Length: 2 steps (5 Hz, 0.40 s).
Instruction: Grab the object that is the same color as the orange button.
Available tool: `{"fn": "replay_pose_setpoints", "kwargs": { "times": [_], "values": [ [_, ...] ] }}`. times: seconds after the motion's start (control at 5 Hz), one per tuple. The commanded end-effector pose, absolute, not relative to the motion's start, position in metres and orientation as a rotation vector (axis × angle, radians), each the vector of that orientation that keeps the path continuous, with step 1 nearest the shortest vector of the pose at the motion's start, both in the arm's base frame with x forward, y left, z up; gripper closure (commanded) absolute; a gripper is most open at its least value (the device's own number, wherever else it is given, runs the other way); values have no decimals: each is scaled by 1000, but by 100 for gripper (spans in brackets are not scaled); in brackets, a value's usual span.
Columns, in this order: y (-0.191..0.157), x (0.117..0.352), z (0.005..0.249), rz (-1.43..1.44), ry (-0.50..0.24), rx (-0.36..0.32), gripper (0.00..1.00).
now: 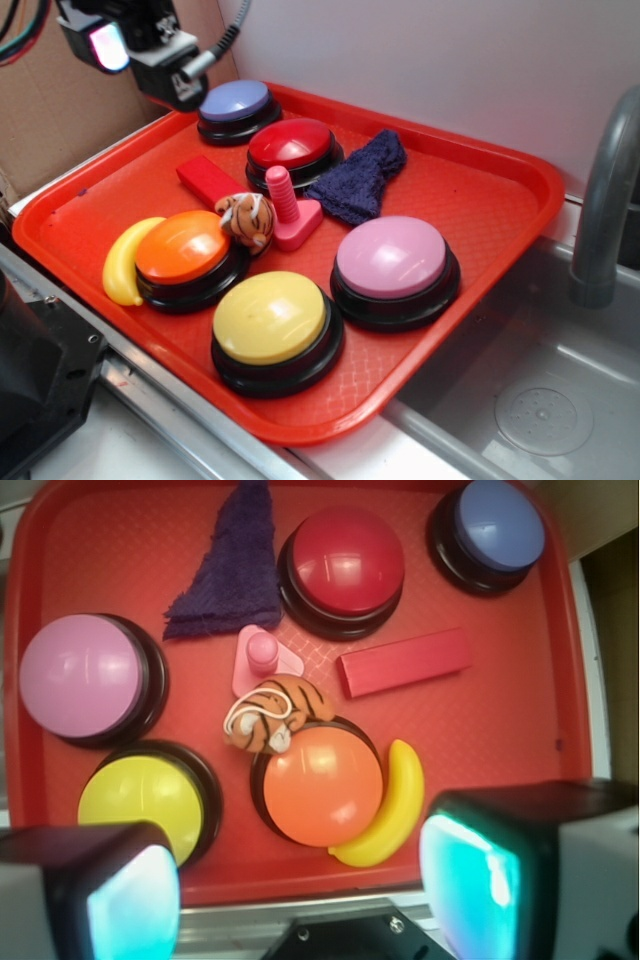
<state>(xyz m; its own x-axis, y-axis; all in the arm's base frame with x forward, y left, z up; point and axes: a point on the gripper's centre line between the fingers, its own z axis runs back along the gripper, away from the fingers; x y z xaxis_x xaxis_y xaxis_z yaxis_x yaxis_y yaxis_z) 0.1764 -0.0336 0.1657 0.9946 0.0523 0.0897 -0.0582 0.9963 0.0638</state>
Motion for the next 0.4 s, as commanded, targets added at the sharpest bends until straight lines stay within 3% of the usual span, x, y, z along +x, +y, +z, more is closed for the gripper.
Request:
{"fn": "replay_pose_setpoints", "kwargs": {
  "times": [0.0, 0.2],
  "values": [
    [-38, 194, 137, 115, -104, 60, 0],
    [-41, 195, 124, 138, -92, 55, 0]
  ]
}}
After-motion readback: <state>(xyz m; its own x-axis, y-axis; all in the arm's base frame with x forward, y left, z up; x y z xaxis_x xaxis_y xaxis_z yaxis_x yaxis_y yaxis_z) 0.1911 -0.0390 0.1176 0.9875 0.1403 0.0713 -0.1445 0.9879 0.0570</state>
